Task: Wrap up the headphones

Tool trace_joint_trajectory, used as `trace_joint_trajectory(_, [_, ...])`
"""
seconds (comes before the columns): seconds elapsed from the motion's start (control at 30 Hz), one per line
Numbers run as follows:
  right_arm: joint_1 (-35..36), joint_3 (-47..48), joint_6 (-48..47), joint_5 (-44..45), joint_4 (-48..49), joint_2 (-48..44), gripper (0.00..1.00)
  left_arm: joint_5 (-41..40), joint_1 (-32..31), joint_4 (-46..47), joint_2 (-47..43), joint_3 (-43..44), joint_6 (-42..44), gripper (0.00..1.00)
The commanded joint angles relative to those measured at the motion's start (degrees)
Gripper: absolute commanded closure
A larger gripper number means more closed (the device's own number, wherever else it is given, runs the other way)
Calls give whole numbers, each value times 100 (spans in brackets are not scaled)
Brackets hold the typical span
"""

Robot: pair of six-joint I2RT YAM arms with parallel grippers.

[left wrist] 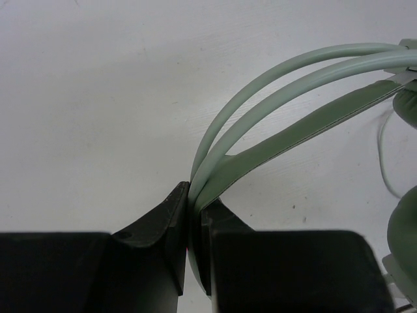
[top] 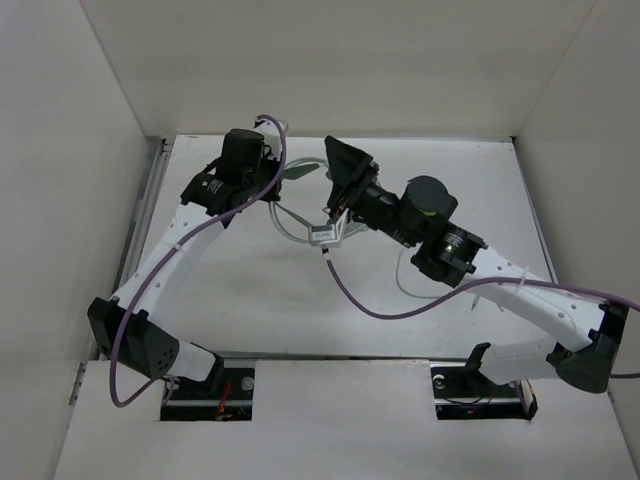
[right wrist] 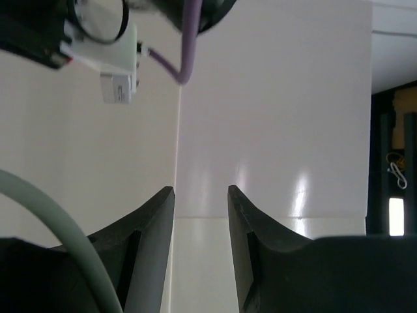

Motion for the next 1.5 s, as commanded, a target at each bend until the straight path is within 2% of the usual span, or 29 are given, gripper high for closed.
trace_joint_trajectory(0.0, [-445,232,258,-27,167,-98,100,199,-198,370,-590,5,11,100])
trace_joint_trajectory(0.2, [-1096,152,258,-150,115,-257,100,331,-392,176,-872,-233,274,100])
trace_joint_trajectory(0.57, [-1202,345,960,-502,-211,-64,100,831,-1024,44,-670,179,538,100])
trace_joint_trajectory(0.67, [-1351,512,1425,-607,-412,-54,97,911,-1122,18,-679,250,556,100])
trace_joint_trajectory(0.83, [-1554,627,2366,-976,-1361,-247,91,1078,-1113,0,-749,417,547,100])
trace_joint_trajectory(1.07, [-1773,539,3736,-1389,-1889,-362,83,1385,-1104,0,-820,689,433,100])
trace_joint_trajectory(1.47, [-2353,925,5644,-2013,-2425,-195,81,2404,-1025,-52,-1048,1040,20,100])
